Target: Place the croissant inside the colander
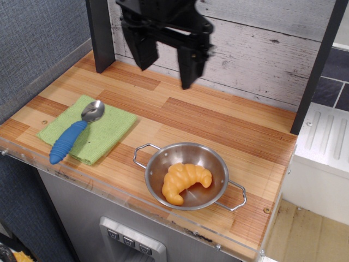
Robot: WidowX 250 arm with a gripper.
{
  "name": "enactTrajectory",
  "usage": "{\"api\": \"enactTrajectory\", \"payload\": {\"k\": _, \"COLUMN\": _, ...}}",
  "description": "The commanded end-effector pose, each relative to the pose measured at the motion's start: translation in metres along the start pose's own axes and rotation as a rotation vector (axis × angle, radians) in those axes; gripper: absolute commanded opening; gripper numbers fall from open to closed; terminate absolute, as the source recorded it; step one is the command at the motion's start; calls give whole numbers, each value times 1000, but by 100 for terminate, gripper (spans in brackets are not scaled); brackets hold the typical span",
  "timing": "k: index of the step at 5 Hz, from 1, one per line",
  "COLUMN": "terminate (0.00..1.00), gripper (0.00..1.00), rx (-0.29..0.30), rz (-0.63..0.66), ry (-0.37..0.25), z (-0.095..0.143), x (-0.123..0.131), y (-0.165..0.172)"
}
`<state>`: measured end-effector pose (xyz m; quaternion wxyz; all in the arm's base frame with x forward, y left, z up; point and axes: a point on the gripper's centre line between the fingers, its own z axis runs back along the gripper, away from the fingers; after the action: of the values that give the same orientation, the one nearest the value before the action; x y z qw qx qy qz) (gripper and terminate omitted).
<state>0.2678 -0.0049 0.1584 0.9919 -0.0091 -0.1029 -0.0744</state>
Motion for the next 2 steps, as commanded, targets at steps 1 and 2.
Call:
{"api": "enactTrajectory", "payload": {"k": 1, "terminate": 0, "gripper": 100, "rx": -26, "rz": 74, "ry": 62, "z": -7, "x": -9, "y": 37}}
{"api": "enactTrajectory", "payload": {"k": 2, "terminate": 0, "gripper": 100, "rx": -21, "rz": 77, "ry": 66, "z": -10, "x": -10, "y": 45}}
